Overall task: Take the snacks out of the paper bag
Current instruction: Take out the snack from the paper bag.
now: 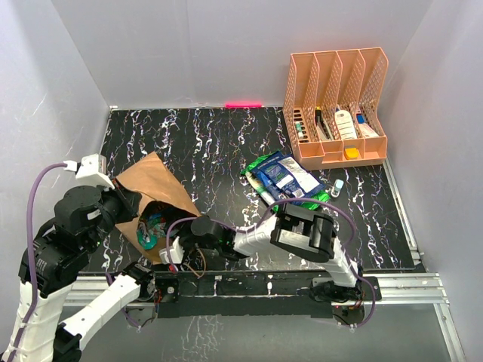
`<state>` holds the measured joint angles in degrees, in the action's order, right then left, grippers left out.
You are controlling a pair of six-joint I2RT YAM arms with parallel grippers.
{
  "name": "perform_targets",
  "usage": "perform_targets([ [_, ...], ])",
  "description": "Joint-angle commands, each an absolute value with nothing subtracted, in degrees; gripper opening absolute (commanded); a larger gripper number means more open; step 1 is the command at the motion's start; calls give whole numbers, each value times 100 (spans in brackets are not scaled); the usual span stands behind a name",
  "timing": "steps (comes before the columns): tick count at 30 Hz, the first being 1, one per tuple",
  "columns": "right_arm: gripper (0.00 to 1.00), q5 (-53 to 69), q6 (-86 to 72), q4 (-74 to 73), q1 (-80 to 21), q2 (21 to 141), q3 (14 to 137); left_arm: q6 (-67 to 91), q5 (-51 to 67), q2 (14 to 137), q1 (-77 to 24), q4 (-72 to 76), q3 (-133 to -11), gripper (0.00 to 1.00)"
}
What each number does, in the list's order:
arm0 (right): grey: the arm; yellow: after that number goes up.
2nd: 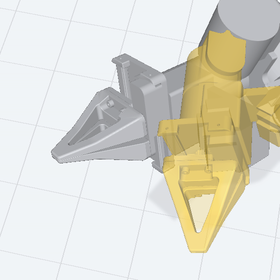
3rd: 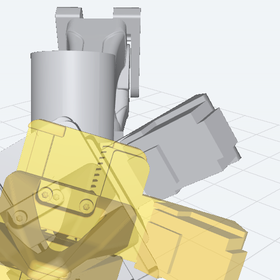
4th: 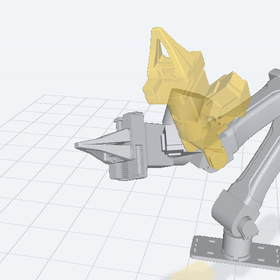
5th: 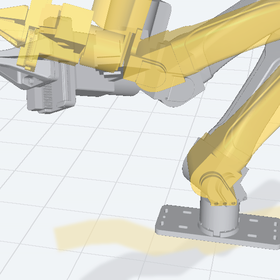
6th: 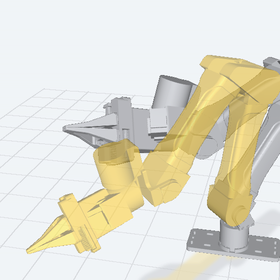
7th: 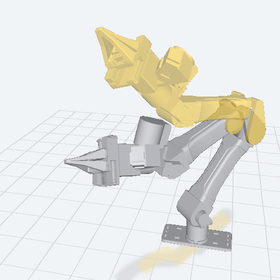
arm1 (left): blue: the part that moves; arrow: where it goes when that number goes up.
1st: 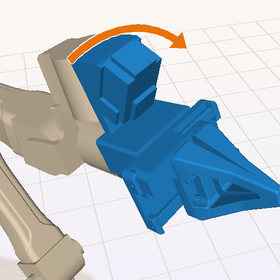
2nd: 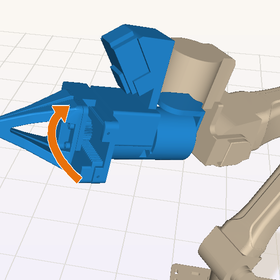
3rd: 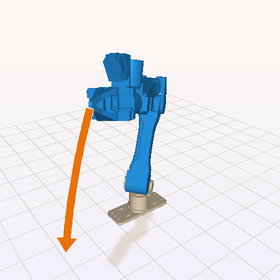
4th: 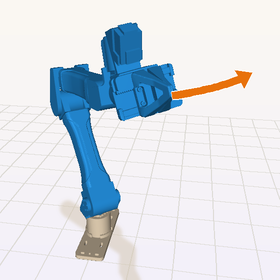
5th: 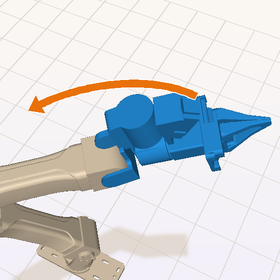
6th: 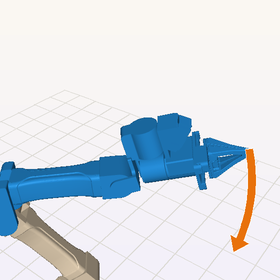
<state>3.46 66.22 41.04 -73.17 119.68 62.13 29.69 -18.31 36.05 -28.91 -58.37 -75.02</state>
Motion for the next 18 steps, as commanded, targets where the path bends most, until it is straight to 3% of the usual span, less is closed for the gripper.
perform_targets([
  [1, 96, 541, 7116, 3973, -7291, 12296, 6872, 3009, -1705, 3564, -2905, -5787, -7675, 0],
  [10, 95, 504, 7479, 3332, -7291, 12988, 7809, 3015, -1664, 3604, -2905, -5760, -7730, 0],
  [14, 85, 363, 7490, 3318, -7291, 13175, 7984, 3010, -1657, 3599, -2909, -5726, -7679, 0],
  [18, 68, 283, 7491, 3667, -7315, 13016, 7711, 3032, -1654, 3587, -2906, -5722, -7643, 0],
])
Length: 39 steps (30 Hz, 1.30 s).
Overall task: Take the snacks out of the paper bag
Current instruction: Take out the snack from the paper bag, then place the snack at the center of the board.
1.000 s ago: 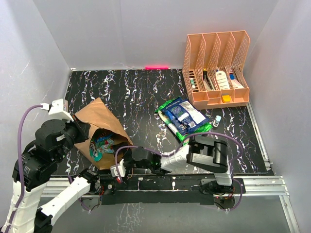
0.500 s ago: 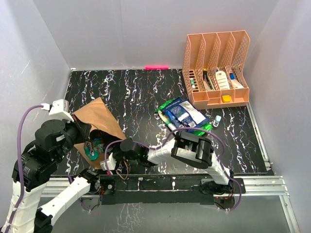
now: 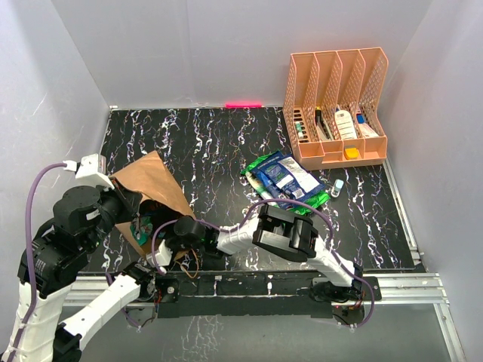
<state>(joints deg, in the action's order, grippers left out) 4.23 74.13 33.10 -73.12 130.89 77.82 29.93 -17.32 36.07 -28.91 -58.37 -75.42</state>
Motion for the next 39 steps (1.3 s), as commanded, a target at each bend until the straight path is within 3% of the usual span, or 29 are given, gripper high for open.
perform_targets([
  [1, 63, 327, 7451, 3729, -7328, 12927, 7613, 3032, -1655, 3578, -2908, -5725, -7627, 0],
  [6, 36, 534, 7339, 3768, -7330, 12631, 7312, 3015, -1650, 3572, -2909, -5694, -7585, 0],
  [9, 27, 626, 7138, 3893, -7330, 12481, 7184, 3014, -1644, 3585, -2909, -5677, -7586, 0],
  [17, 16, 1162, 6123, 3340, -7403, 11445, 6605, 2972, -1713, 3568, -2909, -5690, -7605, 0],
  [19, 8, 1318, 5579, 2947, -7409, 11158, 6504, 2948, -1701, 3573, -2909, -5641, -7583, 0],
  [27, 7, 2093, 3583, 1374, -7520, 9742, 6067, 2905, -1654, 3588, -2909, -5523, -7500, 0],
  [33, 7, 3222, 1197, 569, -7532, 8450, 5569, 2842, -1637, 3538, -2909, -5431, -7418, 0],
  [39, 7, 2612, -607, -573, -7479, 7005, 5150, 2855, -1630, 3493, -2907, -5341, -7360, 0],
])
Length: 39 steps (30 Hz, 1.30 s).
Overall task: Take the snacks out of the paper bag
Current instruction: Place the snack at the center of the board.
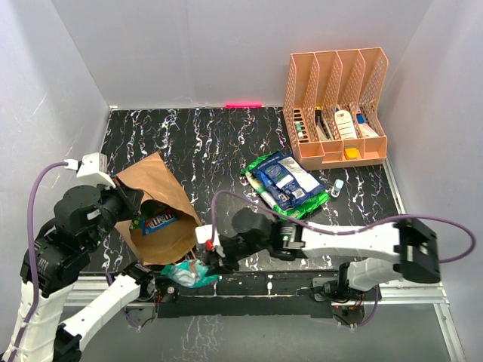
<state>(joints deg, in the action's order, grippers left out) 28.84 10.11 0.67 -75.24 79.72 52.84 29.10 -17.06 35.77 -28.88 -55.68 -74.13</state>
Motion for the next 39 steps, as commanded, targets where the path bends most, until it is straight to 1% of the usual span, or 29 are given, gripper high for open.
perform_targets([
  [1, 7, 2189, -697, -931, -7453, 6731, 5083, 2861, -1622, 3478, -2909, -5329, -7345, 0],
  [3, 7, 1011, -794, -1682, -7423, 6181, 5010, 2864, -1618, 3459, -2908, -5319, -7320, 0],
  [4, 7, 99, -885, -2101, -7416, 5920, 5025, 2865, -1618, 3455, -2909, -5322, -7321, 0],
  [5, 7, -1218, -973, -2668, -7413, 5712, 5115, 2865, -1626, 3454, -2906, -5330, -7328, 0],
  [6, 7, -2232, -1093, -3089, -7410, 5582, 5254, 2865, -1630, 3454, -2904, -5339, -7334, 0],
  [8, 7, -3853, -1109, -3728, -7393, 5362, 5548, 2865, -1654, 3454, -2909, -5343, -7354, 0],
  [10, 7, -4721, -777, -3905, -7348, 5205, 5821, 2872, -1675, 3454, -2909, -5352, -7356, 0],
  [14, 7, -5929, 353, -3313, -7199, 5173, 6076, 2882, -1657, 3491, -2911, -5334, -7356, 0],
  [16, 7, -6015, 1318, -2525, -6841, 5210, 5952, 2889, -1643, 3534, -2909, -5329, -7372, 0],
  [19, 7, -5554, 2423, -1425, -6014, 5435, 5713, 2908, -1598, 3567, -2909, -5326, -7387, 0],
  [22, 7, -5009, 2934, -969, -5179, 5971, 5723, 2931, -1572, 3577, -2905, -5336, -7408, 0],
  [25, 7, -4722, 3392, -780, -4720, 6623, 5856, 2943, -1585, 3569, -2908, -5399, -7439, 0],
  [29, 7, -4702, 3957, -45, -4412, 7283, 5706, 2982, -1735, 3543, -2907, -5428, -7503, 0],
  [32, 7, -4851, 4059, 335, -4353, 7764, 5641, 3019, -1753, 3542, -2909, -5362, -7522, 0],
  [35, 7, -5062, 4072, 537, -4345, 8200, 5654, 3032, -1700, 3571, -2908, -5367, -7541, 0],
  [39, 7, -5263, 3831, 447, -4353, 8665, 5666, 3016, -1753, 3556, -2908, -5420, -7543, 0],
])
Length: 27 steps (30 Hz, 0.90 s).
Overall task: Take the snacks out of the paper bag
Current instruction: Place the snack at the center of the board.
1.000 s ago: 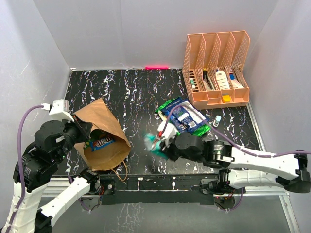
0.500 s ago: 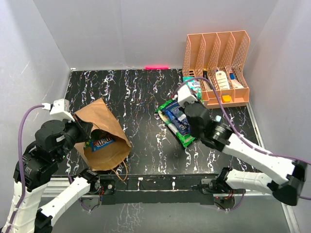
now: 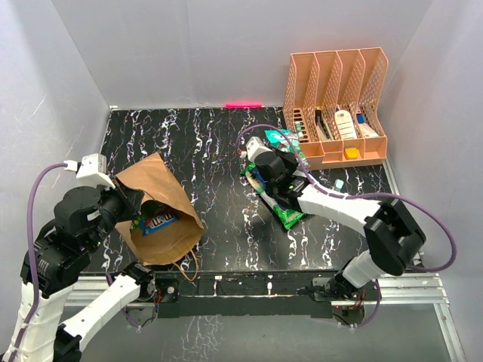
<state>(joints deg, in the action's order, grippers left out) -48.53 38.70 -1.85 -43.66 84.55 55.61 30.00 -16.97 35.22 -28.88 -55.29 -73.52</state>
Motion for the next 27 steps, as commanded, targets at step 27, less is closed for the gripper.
perform_targets([
  [27, 21, -4492, 1604, -695, -4694, 10090, 5087, 2920, -1881, 3489, -2909, -5496, -7466, 0],
])
